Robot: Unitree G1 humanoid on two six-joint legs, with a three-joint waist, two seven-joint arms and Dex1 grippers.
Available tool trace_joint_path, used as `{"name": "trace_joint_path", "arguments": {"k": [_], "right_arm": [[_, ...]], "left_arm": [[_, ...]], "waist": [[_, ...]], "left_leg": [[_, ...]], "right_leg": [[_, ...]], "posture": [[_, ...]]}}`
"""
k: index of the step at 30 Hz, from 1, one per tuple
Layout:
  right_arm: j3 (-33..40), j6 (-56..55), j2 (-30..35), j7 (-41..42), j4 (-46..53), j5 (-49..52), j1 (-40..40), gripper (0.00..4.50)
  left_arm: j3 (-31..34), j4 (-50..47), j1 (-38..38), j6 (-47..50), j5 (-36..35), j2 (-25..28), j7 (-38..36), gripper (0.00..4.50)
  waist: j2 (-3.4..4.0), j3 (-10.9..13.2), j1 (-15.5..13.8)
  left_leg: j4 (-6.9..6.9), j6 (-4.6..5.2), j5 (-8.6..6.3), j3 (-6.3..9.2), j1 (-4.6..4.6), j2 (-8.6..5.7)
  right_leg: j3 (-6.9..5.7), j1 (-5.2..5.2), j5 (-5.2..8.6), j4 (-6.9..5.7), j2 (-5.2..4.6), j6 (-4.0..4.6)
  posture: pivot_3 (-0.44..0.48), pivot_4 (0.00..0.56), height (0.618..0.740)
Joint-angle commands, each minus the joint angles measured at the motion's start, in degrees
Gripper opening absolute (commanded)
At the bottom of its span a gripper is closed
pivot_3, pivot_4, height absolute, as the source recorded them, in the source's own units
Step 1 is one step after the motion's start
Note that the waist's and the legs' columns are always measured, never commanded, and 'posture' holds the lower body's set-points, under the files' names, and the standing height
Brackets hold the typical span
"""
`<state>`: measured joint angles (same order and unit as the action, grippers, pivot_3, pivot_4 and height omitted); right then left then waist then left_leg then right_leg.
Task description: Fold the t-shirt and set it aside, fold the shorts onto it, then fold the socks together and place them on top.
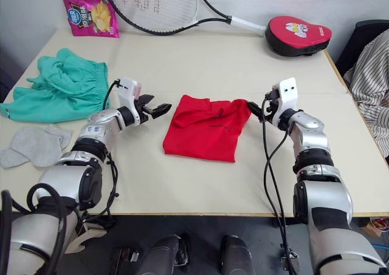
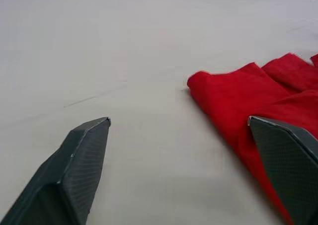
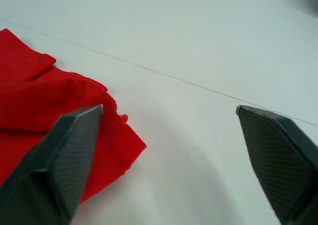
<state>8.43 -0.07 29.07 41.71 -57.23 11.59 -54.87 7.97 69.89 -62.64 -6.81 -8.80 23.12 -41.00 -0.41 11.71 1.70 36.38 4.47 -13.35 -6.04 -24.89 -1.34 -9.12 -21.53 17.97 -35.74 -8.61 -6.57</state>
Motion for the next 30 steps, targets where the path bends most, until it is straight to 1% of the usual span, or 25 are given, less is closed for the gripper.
{"name": "trace_joint_path", "arguments": {"k": [1, 3, 5, 7, 9, 11, 13, 15, 17, 20, 22, 24, 26, 29, 30], "right_arm": [[0.0, -2.3, 2.3, 10.8, 14.7, 3.7, 5.9, 4.46], [-1.3, -0.4, 3.4, 16.5, 24.6, 5.7, 11.1, 4.46], [-5.8, -0.3, 6.3, 23.0, 38.3, 5.4, 19.5, 4.46], [-8.5, 0.2, 7.9, 25.7, 47.7, 5.3, 25.5, 4.46], [-10.6, 0.5, 8.0, 25.7, 54.1, 4.7, 29.8, 4.46], [-12.0, 0.5, 7.6, 24.4, 56.8, 3.3, 31.9, 4.46], [-14.6, -2.7, 6.0, 20.6, 56.1, -1.6, 33.2, 4.46], [-16.1, -5.5, 4.4, 16.9, 53.9, -5.6, 32.9, 4.46], [-17.8, -8.7, 3.6, 14.8, 50.1, -9.3, 31.9, 4.46], [-19.4, -13.7, 3.4, 12.4, 45.2, -13.2, 30.5, 3.88], [-19.4, -14.3, 2.9, 10.7, 42.1, -13.9, 29.0, 3.23], [-19.1, -14.5, 2.5, 9.6, 40.0, -14.0, 27.7, 2.55], [-19.1, -14.7, 2.3, 9.1, 38.5, -14.1, 26.7, 1.82], [-19.3, -14.9, 2.4, 8.5, 36.6, -14.5, 25.6, 0.71], [-19.3, -14.8, 2.3, 8.7, 36.4, -14.4, 25.3, 0.41]], "left_arm": [[-0.6, -8.3, 3.3, -9.6, -1.0, 3.1, -13.2, 4.50], [-2.5, -13.3, 7.0, -14.6, -1.1, 4.6, -22.1, 4.50], [-3.9, -22.6, 12.5, -15.2, -3.8, 6.0, -30.9, 4.50], [-5.7, -29.7, 17.0, -15.3, -4.8, 7.1, -35.8, 4.50], [-7.6, -35.5, 21.0, -16.5, -4.7, 7.4, -37.8, 4.50], [-8.8, -38.3, 23.1, -17.7, -3.6, 7.2, -37.3, 4.50], [-10.4, -36.8, 23.6, -22.0, 0.4, 5.8, -32.9, 4.50], [-11.6, -33.8, 22.6, -26.2, 4.8, 4.6, -27.4, 4.50], [-13.1, -30.0, 21.2, -27.6, 8.6, 3.8, -23.1, 4.50], [-14.9, -25.9, 19.8, -29.1, 10.8, 3.3, -21.3, 4.50], [-16.3, -23.5, 18.9, -29.5, 11.9, 3.4, -21.6, 4.10], [-16.8, -21.7, 18.1, -29.3, 12.5, 3.5, -20.8, 3.58], [-17.1, -20.3, 17.4, -29.3, 13.1, 3.5, -19.6, 2.92], [-17.7, -20.4, 17.3, -27.8, 12.3, 3.3, -20.9, 1.94], [-18.0, -21.0, 17.5, -27.5, 12.1, 3.4, -21.7, 1.65]], "waist": [[0.00, 0.0, -0.1], [0.01, 0.0, -0.1], [0.03, 0.0, -0.2], [0.03, 0.0, -0.2], [0.03, 0.0, -0.2], [0.03, 0.0, -0.2], [0.02, 0.0, -0.3], [0.02, 0.0, -0.3], [0.01, 0.0, -0.6], [0.01, 0.0, -0.8], [-0.01, 0.0, -0.9], [-0.01, 0.0, -0.9], [-0.01, 0.0, -1.0], [-0.01, 0.0, -1.0], [-0.01, 0.0, -1.0]], "left_leg": [[-0.01, 0.00, 0.00, -0.01, 0.00, 0.00], [-0.03, -0.01, -0.01, -0.05, 0.01, -0.01], [-0.08, -0.01, -0.02, -0.10, 0.04, -0.02], [-0.08, -0.02, -0.04, -0.10, 0.06, -0.02], [-0.03, -0.03, -0.05, -0.09, 0.08, 0.00], [0.02, -0.04, -0.05, -0.08, 0.15, 0.00], [0.06, -0.06, -0.06, -0.05, 0.16, 0.01], [0.05, -0.33, -0.22, -0.03, 0.28, 0.01], [0.03, -0.33, -0.21, -0.03, 0.33, 0.00], [0.00, -0.05, -0.06, -0.12, 0.33, 0.00], [0.02, -0.05, -0.05, -0.12, 0.36, 0.03], [0.04, -0.04, -0.03, -0.13, 0.53, 0.04], [0.03, -0.05, -0.04, -0.09, 0.68, 0.05], [0.03, -0.05, -0.04, -0.08, 0.68, 0.05], [0.04, -0.05, -0.04, -0.08, 0.68, 0.05]], "right_leg": [[-0.01, 0.00, 0.00, 0.02, 0.00, 0.00], [-0.01, 0.00, 0.00, 0.05, 0.02, 0.00], [-0.01, -0.02, 0.00, 0.06, 0.01, 0.00], [0.02, -0.02, 0.00, 0.06, 0.00, 0.00], [0.05, -0.01, 0.00, 0.04, -0.01, 0.01], [0.11, 0.02, -0.02, -0.07, -0.05, 0.03], [0.14, 0.02, -0.08, -0.14, -0.10, 0.13], [0.16, 0.08, -0.11, -0.11, -0.13, 0.18], [0.16, 0.10, -0.11, -0.19, -0.15, 0.18], [0.09, 0.08, -0.11, -0.19, -0.07, 0.18], [0.07, 0.11, -0.11, -0.19, -0.04, 0.18], [0.07, 0.29, -0.11, -0.20, -0.05, 0.18], [0.07, 0.43, -0.11, -0.19, -0.06, 0.18], [0.13, 0.44, -0.11, -0.19, -0.09, 0.18], [0.14, 0.44, -0.11, -0.19, -0.09, 0.18]], "posture": [[0.000, 0.150, 0.740], [0.000, 0.150, 0.740], [0.000, 0.150, 0.740], [0.000, 0.150, 0.740], [0.000, 0.150, 0.740], [0.000, 0.150, 0.740], [0.000, 0.150, 0.740], [0.000, 0.150, 0.740], [0.000, 0.150, 0.740], [0.000, 0.150, 0.740], [0.000, 0.150, 0.740], [0.000, 0.150, 0.740], [0.000, 0.150, 0.740], [0.000, 0.150, 0.740], [0.000, 0.150, 0.740]]}}
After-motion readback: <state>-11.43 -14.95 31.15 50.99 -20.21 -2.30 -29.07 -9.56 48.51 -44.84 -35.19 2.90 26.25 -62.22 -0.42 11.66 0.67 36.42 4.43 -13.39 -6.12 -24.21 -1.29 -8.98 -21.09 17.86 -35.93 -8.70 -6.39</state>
